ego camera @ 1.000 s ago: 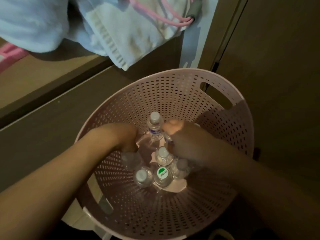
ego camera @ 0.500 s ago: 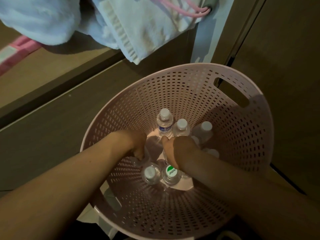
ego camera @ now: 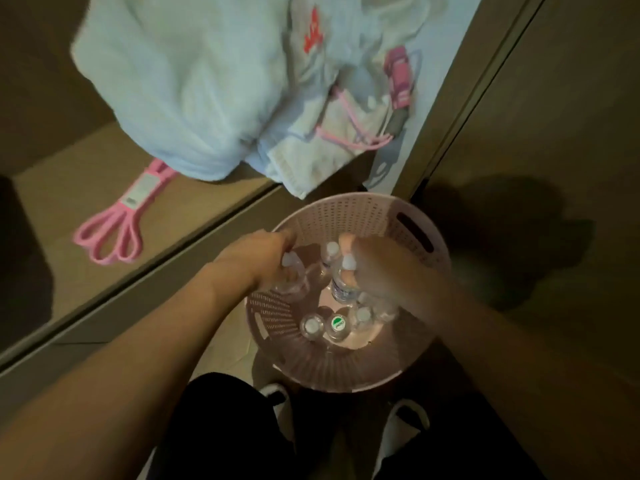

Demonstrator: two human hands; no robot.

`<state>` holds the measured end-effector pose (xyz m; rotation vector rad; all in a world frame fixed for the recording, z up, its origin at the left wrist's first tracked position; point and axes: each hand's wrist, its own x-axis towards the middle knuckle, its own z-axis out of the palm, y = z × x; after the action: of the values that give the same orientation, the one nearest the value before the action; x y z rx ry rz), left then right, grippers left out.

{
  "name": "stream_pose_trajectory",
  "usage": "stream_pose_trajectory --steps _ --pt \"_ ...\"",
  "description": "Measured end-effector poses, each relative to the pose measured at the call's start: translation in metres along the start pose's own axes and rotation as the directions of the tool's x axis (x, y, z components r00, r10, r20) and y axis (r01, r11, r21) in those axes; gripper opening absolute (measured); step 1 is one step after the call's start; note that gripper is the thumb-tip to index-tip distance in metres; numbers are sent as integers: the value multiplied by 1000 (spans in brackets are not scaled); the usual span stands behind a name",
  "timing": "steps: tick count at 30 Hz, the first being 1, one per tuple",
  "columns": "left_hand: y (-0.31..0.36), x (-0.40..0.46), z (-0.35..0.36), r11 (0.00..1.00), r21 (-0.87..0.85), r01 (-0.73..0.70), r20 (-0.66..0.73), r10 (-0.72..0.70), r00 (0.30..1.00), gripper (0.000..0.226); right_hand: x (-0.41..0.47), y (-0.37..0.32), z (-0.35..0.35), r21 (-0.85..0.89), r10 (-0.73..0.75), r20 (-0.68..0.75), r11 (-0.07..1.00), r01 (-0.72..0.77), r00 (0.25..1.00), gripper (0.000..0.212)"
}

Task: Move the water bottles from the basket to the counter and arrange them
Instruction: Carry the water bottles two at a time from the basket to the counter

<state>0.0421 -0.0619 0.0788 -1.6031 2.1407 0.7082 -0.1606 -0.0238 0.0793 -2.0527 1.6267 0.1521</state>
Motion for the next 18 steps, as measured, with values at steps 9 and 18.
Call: stream_pose_trajectory --steps 9,18 --pt "58 -215 -244 993 -118 -25 -216 -1 976 33 -143 -100 -276 196 19 -80 981 -3 997 27" --pt "88 -361 -336 928 -373 27 -530 -236 815 41 -237 -175 -419 194 -76 -276 972 133 958 28"
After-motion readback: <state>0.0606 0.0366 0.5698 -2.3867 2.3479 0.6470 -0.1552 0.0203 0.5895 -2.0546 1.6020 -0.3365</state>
